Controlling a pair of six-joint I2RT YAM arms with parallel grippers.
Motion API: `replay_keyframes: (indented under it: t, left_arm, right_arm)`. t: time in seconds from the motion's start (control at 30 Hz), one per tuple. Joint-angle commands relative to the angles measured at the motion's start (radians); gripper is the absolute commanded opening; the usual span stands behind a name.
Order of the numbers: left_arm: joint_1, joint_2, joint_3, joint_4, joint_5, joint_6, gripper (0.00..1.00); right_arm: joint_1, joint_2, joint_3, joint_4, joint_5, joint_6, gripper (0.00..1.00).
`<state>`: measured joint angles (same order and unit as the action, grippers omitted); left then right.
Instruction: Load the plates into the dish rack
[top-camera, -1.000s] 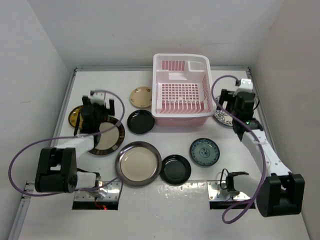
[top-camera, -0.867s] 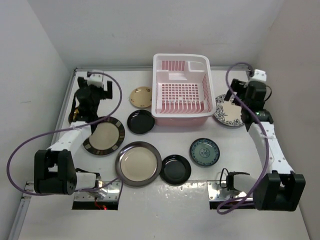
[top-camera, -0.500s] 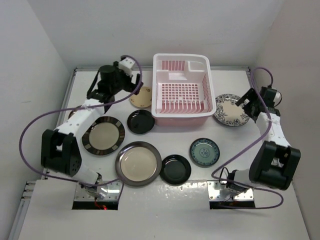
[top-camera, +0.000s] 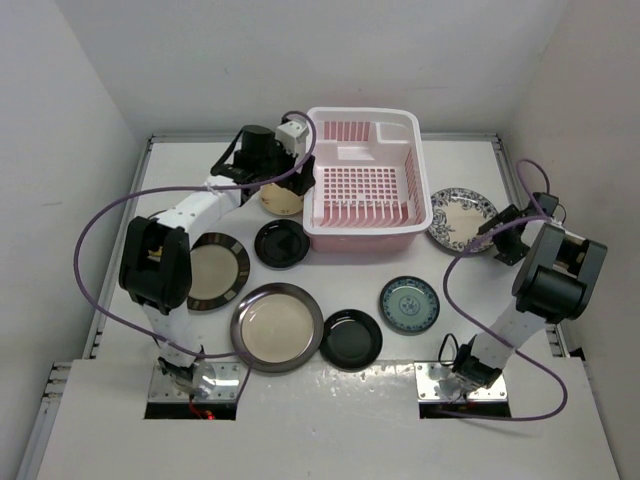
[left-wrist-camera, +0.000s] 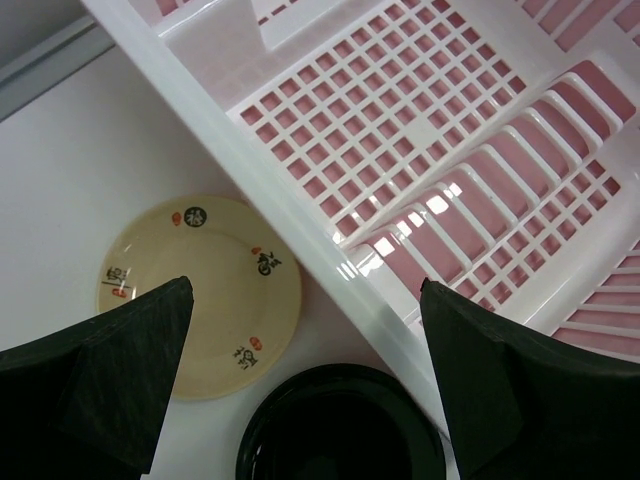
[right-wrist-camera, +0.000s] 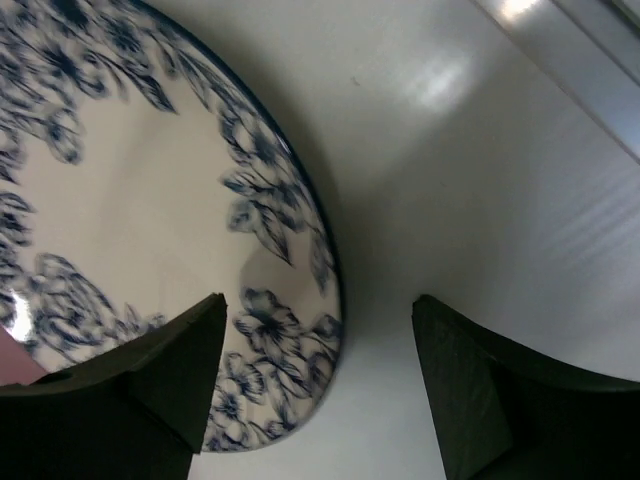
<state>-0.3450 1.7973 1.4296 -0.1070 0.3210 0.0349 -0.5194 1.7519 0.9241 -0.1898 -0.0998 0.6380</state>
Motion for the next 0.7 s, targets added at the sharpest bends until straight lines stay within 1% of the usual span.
replay_keyframes:
  t: [0.0, 0.07, 0.1, 0.17, 0.2, 0.27, 0.3, 0.37, 0.4, 0.43, 0.6, 0.67]
  left_arm:
    - [-0.012, 0.026, 0.046, -0.008, 0.018, -0.036, 1.0]
    - [-0.012, 0.039, 0.055, -0.008, 0.018, -0.036, 1.0]
    - [-0.012, 0.049, 0.055, -0.008, 0.009, -0.036, 1.0]
    - [-0.012, 0.05, 0.064, -0.008, 0.009, -0.036, 1.0]
    - [-0.012, 0.05, 0.065, -0.008, 0.009, -0.027, 1.0]
    - [-0.012, 0.059, 0.065, -0.008, 0.009, -0.015, 1.0]
    - [-0.012, 0.059, 0.065, -0.008, 0.009, -0.004, 1.0]
    - [-0.021, 0.059, 0.065, -0.017, -0.003, 0.008, 1.0]
    - [-0.022, 0.059, 0.065, -0.017, -0.003, 0.008, 1.0]
    - [-0.022, 0.059, 0.065, -0.017, -0.003, 0.008, 1.0]
    - [-0.022, 0.059, 0.065, -0.017, -0.003, 0.028, 1.0]
    - [-0.022, 0.059, 0.065, -0.017, -0.003, 0.039, 1.0]
  right_arm:
    - [-0.016, 0.057, 0.061, 0.05, -0.058, 0.009, 0.74]
    - [-0.028, 0.087, 0.059, 0.067, -0.104, 0.008, 0.69]
    - [-0.033, 0.093, 0.055, 0.085, -0.115, 0.008, 0.61]
    - [-0.043, 0.112, 0.052, 0.104, -0.155, 0.008, 0.52]
    - [-0.045, 0.115, 0.044, 0.121, -0.164, 0.008, 0.42]
    - [-0.056, 0.123, 0.038, 0.13, -0.179, 0.0, 0.33]
    - [-0.062, 0.123, 0.035, 0.136, -0.182, -0.007, 0.24]
    - [-0.077, 0.123, 0.035, 0.133, -0.211, -0.026, 0.15]
    - [-0.082, 0.121, 0.035, 0.133, -0.216, -0.049, 0.02]
    - [-0.082, 0.118, 0.039, 0.128, -0.225, -0.054, 0.0]
    - [-0.076, 0.08, 0.055, 0.107, -0.227, -0.109, 0.0]
    - [-0.051, 0.045, 0.053, 0.089, -0.18, -0.121, 0.0]
